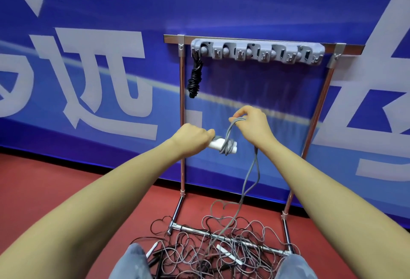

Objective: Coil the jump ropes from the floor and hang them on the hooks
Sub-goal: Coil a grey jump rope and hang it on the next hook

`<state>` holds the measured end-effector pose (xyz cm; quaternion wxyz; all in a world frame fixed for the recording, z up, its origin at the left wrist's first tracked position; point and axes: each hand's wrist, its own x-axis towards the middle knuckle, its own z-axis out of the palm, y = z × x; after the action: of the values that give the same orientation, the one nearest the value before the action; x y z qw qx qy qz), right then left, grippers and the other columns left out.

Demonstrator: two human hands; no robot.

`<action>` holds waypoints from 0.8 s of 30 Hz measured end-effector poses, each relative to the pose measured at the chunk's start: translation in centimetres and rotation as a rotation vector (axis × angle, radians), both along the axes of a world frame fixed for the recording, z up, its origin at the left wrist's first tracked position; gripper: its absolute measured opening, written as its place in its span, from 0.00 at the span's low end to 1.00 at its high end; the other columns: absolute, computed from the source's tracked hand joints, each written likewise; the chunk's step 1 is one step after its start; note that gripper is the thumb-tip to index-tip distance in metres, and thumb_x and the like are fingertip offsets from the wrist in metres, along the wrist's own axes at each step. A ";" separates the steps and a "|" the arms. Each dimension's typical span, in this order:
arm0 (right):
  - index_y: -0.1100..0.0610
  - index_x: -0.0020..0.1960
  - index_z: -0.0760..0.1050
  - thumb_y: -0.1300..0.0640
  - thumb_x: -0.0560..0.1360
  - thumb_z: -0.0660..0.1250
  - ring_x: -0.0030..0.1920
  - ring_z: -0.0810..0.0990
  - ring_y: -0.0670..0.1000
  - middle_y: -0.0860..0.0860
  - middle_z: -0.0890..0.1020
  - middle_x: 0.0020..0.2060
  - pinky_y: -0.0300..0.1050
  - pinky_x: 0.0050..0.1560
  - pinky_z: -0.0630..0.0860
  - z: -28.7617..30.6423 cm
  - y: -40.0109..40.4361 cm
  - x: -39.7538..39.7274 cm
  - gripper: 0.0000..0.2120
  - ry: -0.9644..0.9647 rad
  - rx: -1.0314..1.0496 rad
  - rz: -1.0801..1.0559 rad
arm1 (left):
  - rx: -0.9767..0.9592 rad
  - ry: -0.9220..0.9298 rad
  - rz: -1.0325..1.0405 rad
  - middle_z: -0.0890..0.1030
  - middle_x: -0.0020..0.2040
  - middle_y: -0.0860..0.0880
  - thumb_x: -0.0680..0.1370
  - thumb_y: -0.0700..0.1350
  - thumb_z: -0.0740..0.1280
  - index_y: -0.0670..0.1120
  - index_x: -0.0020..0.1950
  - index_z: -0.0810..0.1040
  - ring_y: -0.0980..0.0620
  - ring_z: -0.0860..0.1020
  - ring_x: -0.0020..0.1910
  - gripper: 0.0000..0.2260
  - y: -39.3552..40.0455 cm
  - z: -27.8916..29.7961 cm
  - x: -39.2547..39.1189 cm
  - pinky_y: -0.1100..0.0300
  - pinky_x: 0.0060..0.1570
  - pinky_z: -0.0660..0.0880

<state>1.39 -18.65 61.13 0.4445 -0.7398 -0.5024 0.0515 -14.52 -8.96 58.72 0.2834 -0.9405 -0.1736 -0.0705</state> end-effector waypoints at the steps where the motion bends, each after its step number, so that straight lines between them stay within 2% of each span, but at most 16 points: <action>1: 0.57 0.43 0.78 0.52 0.73 0.71 0.33 0.73 0.48 0.50 0.78 0.36 0.43 0.33 0.70 -0.1 -0.1 0.2 0.08 0.020 -0.015 -0.002 | 0.010 -0.034 -0.090 0.75 0.27 0.47 0.69 0.37 0.71 0.42 0.41 0.71 0.46 0.68 0.21 0.08 0.1 -0.3 -0.2 0.65 0.23 0.53; 3: 0.59 0.41 0.78 0.51 0.72 0.73 0.31 0.71 0.44 0.48 0.77 0.33 0.41 0.31 0.67 -0.3 -0.3 0.4 0.12 0.065 -0.045 0.012 | 0.040 -0.110 -0.233 0.70 0.22 0.48 0.62 0.34 0.69 0.43 0.34 0.69 0.47 0.64 0.16 0.09 0.7 -0.6 -0.5 0.67 0.19 0.56; 6: 0.60 0.38 0.77 0.49 0.73 0.73 0.29 0.68 0.46 0.49 0.73 0.28 0.41 0.30 0.66 -1.2 -0.3 0.5 0.14 0.099 -0.087 0.004 | 0.114 -0.191 -0.380 0.69 0.24 0.47 0.64 0.34 0.65 0.43 0.34 0.69 0.46 0.67 0.19 0.07 0.6 0.0 -0.5 0.61 0.18 0.65; 7: 0.60 0.35 0.75 0.50 0.74 0.71 0.29 0.68 0.48 0.50 0.72 0.27 0.42 0.31 0.65 -1.5 -0.4 0.6 0.15 0.115 -0.086 0.002 | 0.141 -0.236 -0.412 0.69 0.24 0.47 0.66 0.34 0.62 0.44 0.34 0.68 0.47 0.67 0.20 0.06 0.4 0.4 -0.4 0.61 0.18 0.64; 9: 0.57 0.30 0.69 0.54 0.76 0.68 0.33 0.74 0.51 0.55 0.76 0.28 0.43 0.34 0.64 -2.0 -0.4 0.8 0.18 0.108 -0.089 -0.005 | 0.149 -0.338 -0.404 0.68 0.24 0.48 0.67 0.36 0.58 0.44 0.36 0.64 0.48 0.65 0.19 0.05 -0.3 1.3 -0.3 0.64 0.19 0.58; 10: 0.56 0.30 0.68 0.58 0.76 0.67 0.37 0.78 0.53 0.58 0.78 0.31 0.45 0.36 0.65 -2.1 -0.3 0.9 0.16 0.073 -0.103 -0.013 | 0.135 -0.388 -0.370 0.67 0.23 0.48 0.67 0.36 0.58 0.45 0.37 0.62 0.48 0.64 0.18 0.06 -0.6 1.7 -0.2 0.65 0.20 0.54; 12: 0.56 0.34 0.72 0.63 0.74 0.63 0.40 0.78 0.57 0.57 0.79 0.34 0.48 0.37 0.70 -2.1 -0.4 0.7 0.11 -0.025 -0.171 -0.039 | 0.096 -0.497 -0.259 0.65 0.22 0.49 0.64 0.34 0.66 0.45 0.37 0.61 0.48 0.61 0.16 0.14 -1.1 2.0 0.6 0.68 0.22 0.48; 14: 0.57 0.35 0.75 0.58 0.76 0.61 0.35 0.76 0.56 0.52 0.78 0.31 0.49 0.38 0.72 -2.2 -0.5 0.2 0.12 -0.036 -0.190 -0.032 | 0.020 -0.565 -0.102 0.67 0.23 0.47 0.62 0.33 0.73 0.44 0.37 0.63 0.47 0.60 0.17 0.19 -1.7 2.3 1.4 0.66 0.22 0.47; 15: 0.58 0.35 0.76 0.54 0.77 0.61 0.31 0.74 0.54 0.51 0.77 0.29 0.49 0.37 0.72 -2.2 -0.6 0.0 0.14 -0.016 -0.182 -0.007 | -0.043 -0.542 0.009 0.72 0.27 0.46 0.66 0.34 0.72 0.44 0.39 0.62 0.45 0.63 0.21 0.18 -2.2 2.4 1.8 0.62 0.21 0.51; 17: 0.59 0.36 0.78 0.52 0.77 0.62 0.26 0.69 0.51 0.50 0.73 0.25 0.45 0.32 0.68 -2.0 -0.9 -0.6 0.15 0.010 -0.184 0.047 | -0.168 -0.476 0.222 0.78 0.39 0.44 0.76 0.35 0.61 0.44 0.46 0.60 0.44 0.68 0.30 0.10 -2.9 2.3 2.7 0.54 0.28 0.61; 20: 0.62 0.35 0.79 0.55 0.75 0.65 0.23 0.64 0.48 0.47 0.69 0.21 0.40 0.26 0.62 -1.4 -1.2 -1.0 0.14 0.016 -0.227 0.117 | -0.324 -0.464 0.354 0.79 0.46 0.43 0.76 0.33 0.59 0.41 0.52 0.65 0.43 0.73 0.37 0.07 -4.0 2.4 3.4 0.54 0.34 0.64; 22: 0.61 0.32 0.78 0.58 0.73 0.66 0.20 0.62 0.45 0.45 0.67 0.18 0.39 0.25 0.61 -1.3 -1.4 -1.0 0.13 0.026 -0.244 0.153 | -0.352 -0.454 0.406 0.79 0.49 0.43 0.76 0.32 0.60 0.39 0.56 0.67 0.42 0.79 0.44 0.10 -4.2 2.3 3.8 0.54 0.35 0.66; 24: 0.63 0.33 0.78 0.60 0.72 0.67 0.19 0.61 0.44 0.46 0.67 0.19 0.39 0.25 0.61 -1.2 -1.7 -1.0 0.11 0.013 -0.263 0.173 | -0.356 -0.398 0.442 0.80 0.50 0.43 0.75 0.32 0.61 0.38 0.57 0.67 0.42 0.80 0.47 0.11 -4.2 2.2 4.1 0.55 0.36 0.67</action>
<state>0.36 -20.34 59.95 0.3409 -0.7453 -0.5504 0.1595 -10.37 -13.20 60.93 0.0840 -0.8826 -0.4347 -0.1582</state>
